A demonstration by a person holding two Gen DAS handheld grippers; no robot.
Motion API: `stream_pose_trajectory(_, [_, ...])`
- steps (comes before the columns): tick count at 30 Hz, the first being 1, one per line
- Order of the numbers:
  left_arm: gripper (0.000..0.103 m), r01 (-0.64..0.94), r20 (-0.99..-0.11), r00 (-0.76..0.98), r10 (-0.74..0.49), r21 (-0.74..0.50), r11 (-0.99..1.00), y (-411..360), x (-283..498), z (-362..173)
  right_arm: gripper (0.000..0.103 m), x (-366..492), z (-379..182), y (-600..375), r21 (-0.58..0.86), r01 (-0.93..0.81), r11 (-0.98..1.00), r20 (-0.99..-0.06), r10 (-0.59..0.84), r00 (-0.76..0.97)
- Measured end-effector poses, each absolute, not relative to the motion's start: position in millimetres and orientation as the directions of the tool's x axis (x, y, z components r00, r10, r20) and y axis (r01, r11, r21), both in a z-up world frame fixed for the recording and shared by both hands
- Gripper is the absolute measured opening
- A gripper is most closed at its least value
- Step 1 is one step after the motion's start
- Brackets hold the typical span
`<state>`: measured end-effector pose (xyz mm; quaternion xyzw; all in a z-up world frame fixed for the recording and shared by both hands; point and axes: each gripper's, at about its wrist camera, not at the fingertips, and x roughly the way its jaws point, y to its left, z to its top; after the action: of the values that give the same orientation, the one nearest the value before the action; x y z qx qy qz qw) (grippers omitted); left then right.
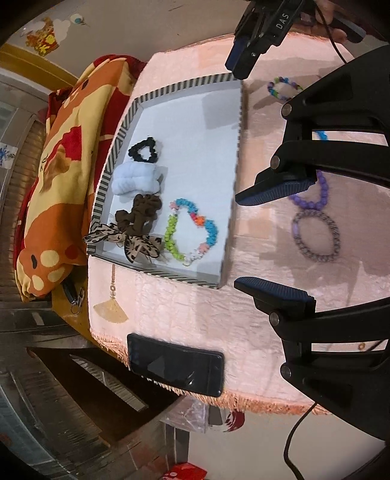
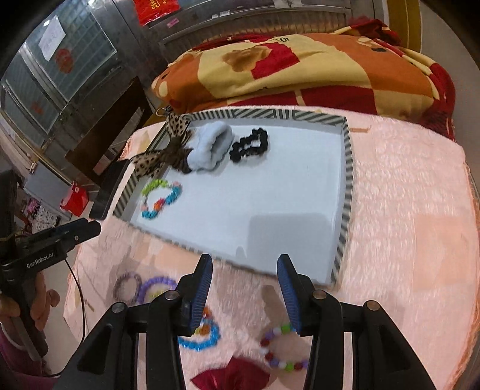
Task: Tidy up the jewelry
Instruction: 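Move both tools back over the remaining bracelets and red bow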
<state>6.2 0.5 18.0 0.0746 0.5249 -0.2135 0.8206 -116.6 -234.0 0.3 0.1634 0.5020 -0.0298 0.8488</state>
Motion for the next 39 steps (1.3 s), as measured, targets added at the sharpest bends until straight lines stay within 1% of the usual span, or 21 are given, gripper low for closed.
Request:
stream_pose_trajectory(16, [0.049, 0.442, -0.897, 0.359, -0.257, -0.079, 0.894, 19.2, -25.2, 13.3, 0.043, -165.9, -8.2, -212.6, 0.260, 0.240, 0.935, -0.874, 0.122, 0.471])
stream_pose_trajectory(24, [0.049, 0.467, -0.906, 0.325, -0.270, -0.094, 0.879, 23.8, -33.2, 7.2, 0.044, -183.7, -11.2, -213.6, 0.267, 0.263, 0.927, -0.877, 0.120, 0.464])
stream_pose_trajectory(31, [0.049, 0.559, -0.916, 0.253, -0.311, -0.124, 0.820, 6.9, -49.3, -4.3, 0.044, -203.4, -16.9, -225.4, 0.258, 0.299, 0.919, -0.894, 0.110, 0.433])
stream_pose_trajectory(35, [0.049, 0.584, -0.912, 0.164, -0.377, -0.219, 0.782, -9.2, -53.9, -14.1, 0.045, -216.1, -22.0, -231.9, 0.272, 0.315, 0.909, -0.899, 0.123, 0.421])
stream_pose_trajectory(39, [0.049, 0.604, -0.922, 0.131, -0.365, -0.218, 0.766, -27.8, -55.5, -24.0, 0.045, -226.6, -30.3, -233.0, 0.287, 0.319, 0.903, -0.904, 0.146, 0.401])
